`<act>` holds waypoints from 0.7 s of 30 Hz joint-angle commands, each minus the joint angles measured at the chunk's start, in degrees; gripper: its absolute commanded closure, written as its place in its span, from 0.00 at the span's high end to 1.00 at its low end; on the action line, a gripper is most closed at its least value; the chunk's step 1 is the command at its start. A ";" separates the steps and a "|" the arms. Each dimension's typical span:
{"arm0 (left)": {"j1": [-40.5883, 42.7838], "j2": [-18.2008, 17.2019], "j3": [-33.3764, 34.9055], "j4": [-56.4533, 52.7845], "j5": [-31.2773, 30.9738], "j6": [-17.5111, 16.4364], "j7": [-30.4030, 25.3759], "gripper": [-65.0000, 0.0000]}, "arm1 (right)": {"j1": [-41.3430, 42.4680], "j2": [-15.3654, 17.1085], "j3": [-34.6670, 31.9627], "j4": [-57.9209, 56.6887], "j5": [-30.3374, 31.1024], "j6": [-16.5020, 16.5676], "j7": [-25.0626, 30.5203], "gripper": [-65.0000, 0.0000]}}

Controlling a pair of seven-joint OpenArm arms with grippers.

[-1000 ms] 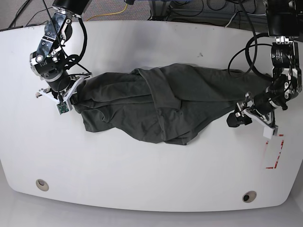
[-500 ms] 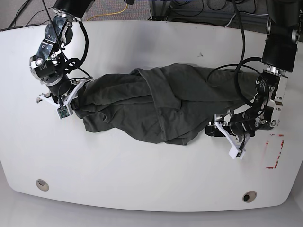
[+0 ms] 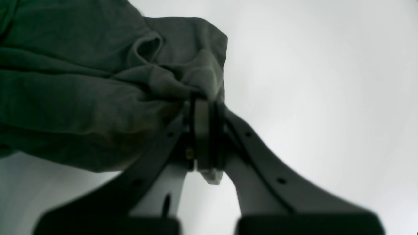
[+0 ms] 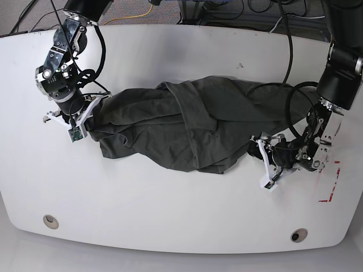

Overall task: Layout the t-shirt on the table in an organized manner, then fold the t-shirt properly
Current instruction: 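Release the shirt end and move the left gripper onto the shirt's side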

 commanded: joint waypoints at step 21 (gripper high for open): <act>-1.80 6.53 -0.29 -12.34 24.74 -21.72 -0.32 0.50 | 0.74 0.61 0.00 1.24 0.83 -0.10 1.21 0.00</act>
